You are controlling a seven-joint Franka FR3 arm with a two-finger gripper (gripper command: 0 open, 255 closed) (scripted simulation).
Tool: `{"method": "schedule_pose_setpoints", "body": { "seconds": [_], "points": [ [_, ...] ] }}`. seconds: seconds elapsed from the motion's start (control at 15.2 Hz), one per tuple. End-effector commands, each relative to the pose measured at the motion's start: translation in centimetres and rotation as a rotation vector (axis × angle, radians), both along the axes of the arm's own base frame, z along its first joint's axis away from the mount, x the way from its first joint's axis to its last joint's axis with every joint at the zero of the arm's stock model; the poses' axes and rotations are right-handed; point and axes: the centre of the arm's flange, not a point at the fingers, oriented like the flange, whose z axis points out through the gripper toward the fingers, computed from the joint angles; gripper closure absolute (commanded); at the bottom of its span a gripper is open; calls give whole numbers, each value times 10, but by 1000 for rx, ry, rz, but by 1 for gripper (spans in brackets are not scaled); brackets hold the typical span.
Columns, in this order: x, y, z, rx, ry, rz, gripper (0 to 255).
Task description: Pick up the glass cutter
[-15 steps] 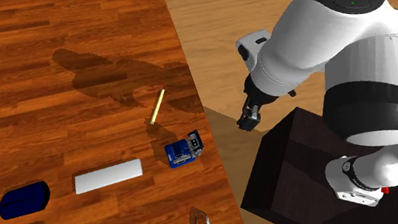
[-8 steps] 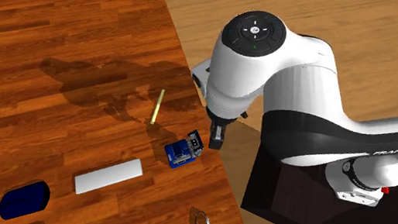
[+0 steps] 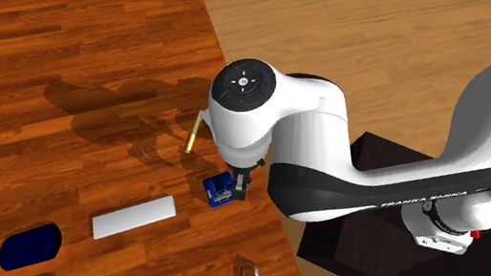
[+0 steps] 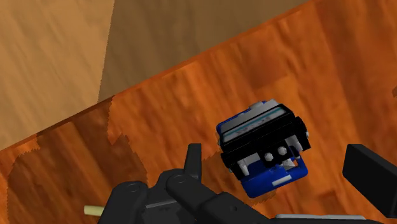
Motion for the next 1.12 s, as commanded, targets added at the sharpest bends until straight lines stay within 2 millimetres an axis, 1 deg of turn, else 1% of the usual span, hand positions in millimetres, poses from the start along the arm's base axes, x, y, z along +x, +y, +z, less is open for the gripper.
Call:
{"method": "schedule_pose_setpoints", "body": {
  "seconds": [0.0, 0.13, 0.26, 0.33, 0.92, 1.06],
  "points": [
    [0, 0, -10, 0, 0, 1, 0],
    [0, 0, -21, 0, 0, 1, 0],
    [0, 0, -24, 0, 0, 1, 0],
    [0, 0, -24, 0, 0, 1, 255],
    [0, 0, -24, 0, 0, 1, 255],
    [0, 0, -13, 0, 0, 1, 255]
  ]
}}
